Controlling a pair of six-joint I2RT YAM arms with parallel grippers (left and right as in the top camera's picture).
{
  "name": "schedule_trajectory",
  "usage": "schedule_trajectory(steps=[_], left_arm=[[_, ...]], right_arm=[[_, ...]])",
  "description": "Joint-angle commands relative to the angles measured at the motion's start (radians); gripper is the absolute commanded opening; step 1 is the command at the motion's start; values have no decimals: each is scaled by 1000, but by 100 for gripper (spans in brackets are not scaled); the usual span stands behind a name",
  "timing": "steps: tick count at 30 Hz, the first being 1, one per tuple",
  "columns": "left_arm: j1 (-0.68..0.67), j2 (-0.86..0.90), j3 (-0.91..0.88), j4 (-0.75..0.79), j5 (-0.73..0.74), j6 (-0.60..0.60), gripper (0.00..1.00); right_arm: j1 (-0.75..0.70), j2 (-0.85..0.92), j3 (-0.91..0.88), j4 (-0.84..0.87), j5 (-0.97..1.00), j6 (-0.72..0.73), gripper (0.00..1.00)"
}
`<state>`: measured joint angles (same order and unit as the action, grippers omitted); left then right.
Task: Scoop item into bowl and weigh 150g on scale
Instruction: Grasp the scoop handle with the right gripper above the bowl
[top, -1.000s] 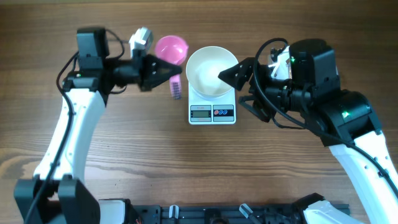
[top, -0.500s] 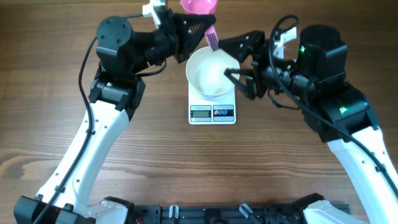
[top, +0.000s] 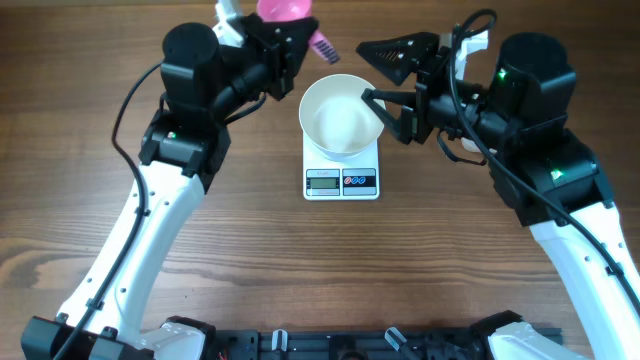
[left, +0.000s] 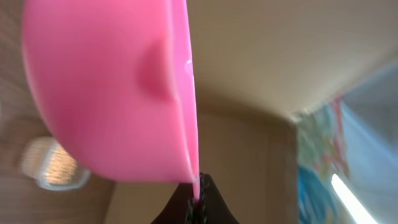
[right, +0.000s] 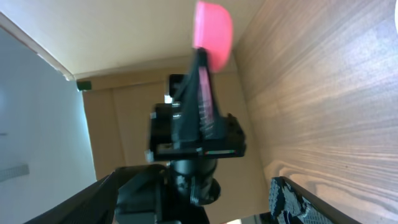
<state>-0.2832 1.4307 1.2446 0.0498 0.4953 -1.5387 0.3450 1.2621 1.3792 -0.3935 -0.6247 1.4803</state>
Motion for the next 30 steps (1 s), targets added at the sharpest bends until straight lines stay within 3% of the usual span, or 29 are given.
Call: schedule_trajectory(steps=[1, 6, 17, 21, 30], left_arm=[[-11, 5, -1, 23, -20, 38, 4], [-87, 5, -1, 133, -17, 39, 4], [-160, 5, -1, 152, -91, 36, 4], [-160, 5, -1, 153, -109, -62, 4], [-160, 5, -1, 153, -111, -120, 4]], right_arm=[[-4, -9, 19, 8, 3, -39, 81], [-4, -7, 19, 20, 15, -13, 78], [-4, 20, 19, 46, 72, 112, 52], [-1, 44, 19, 75, 87, 130, 47], [28, 77, 19, 112, 163, 150, 40]])
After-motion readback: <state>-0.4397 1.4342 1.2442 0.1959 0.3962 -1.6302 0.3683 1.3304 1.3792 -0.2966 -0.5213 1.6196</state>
